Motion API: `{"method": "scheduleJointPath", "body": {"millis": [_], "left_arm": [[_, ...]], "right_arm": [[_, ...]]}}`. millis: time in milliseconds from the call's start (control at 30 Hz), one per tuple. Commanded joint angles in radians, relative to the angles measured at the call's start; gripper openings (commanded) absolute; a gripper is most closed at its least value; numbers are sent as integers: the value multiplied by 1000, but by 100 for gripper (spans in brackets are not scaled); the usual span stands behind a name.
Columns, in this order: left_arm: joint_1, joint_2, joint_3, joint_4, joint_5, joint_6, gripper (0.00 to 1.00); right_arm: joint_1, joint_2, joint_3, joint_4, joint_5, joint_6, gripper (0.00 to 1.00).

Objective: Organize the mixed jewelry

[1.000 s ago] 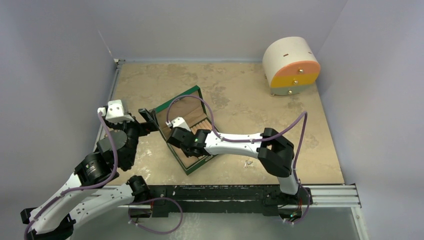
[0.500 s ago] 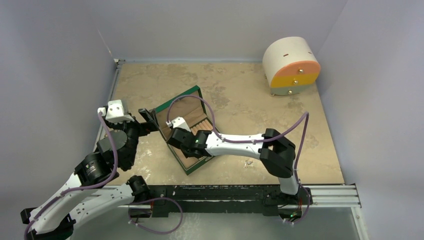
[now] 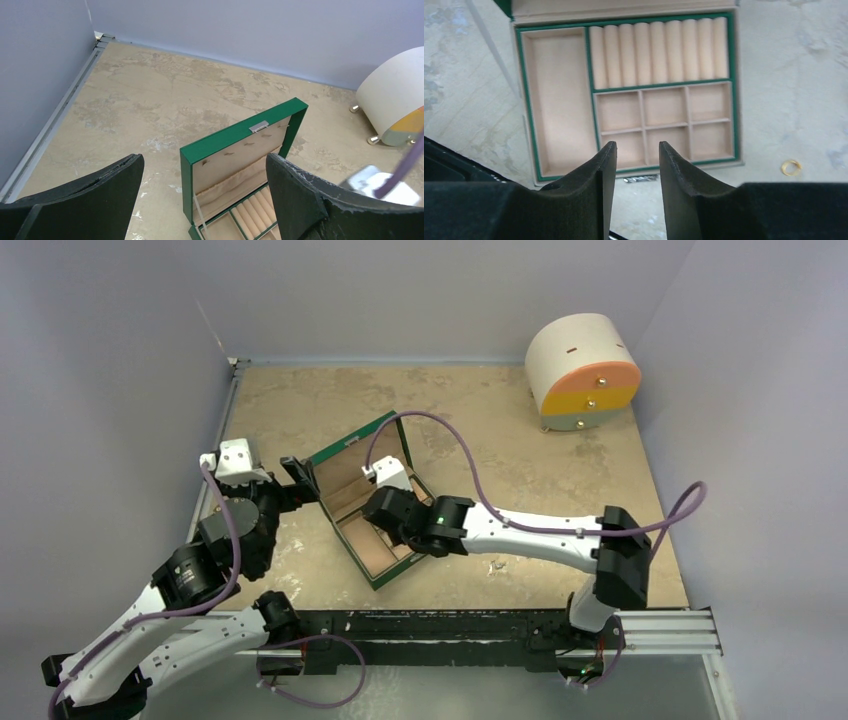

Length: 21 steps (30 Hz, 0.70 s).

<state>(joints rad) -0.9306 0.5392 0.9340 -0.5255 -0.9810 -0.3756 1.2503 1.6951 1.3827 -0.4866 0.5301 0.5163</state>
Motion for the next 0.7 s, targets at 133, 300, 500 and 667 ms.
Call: {"method": "scheduleJointPath", "body": {"millis": [133,300,500,667], "left_arm": [[-3,19,-2,16,-18,-5,92],[-2,42,-1,8,-28,-6,92],[-1,52,-3,8,-32,-3,92],[-1,46,-1,9,-32,-5,92]], "right_arm": [[-14,-258,-170,-130,164,82,41],[-67,-455,-319,-172,130,168,43],[-190,-624,-470,-171,-13,227,44],[-211,-624,-521,-196,-50,304,44]]}}
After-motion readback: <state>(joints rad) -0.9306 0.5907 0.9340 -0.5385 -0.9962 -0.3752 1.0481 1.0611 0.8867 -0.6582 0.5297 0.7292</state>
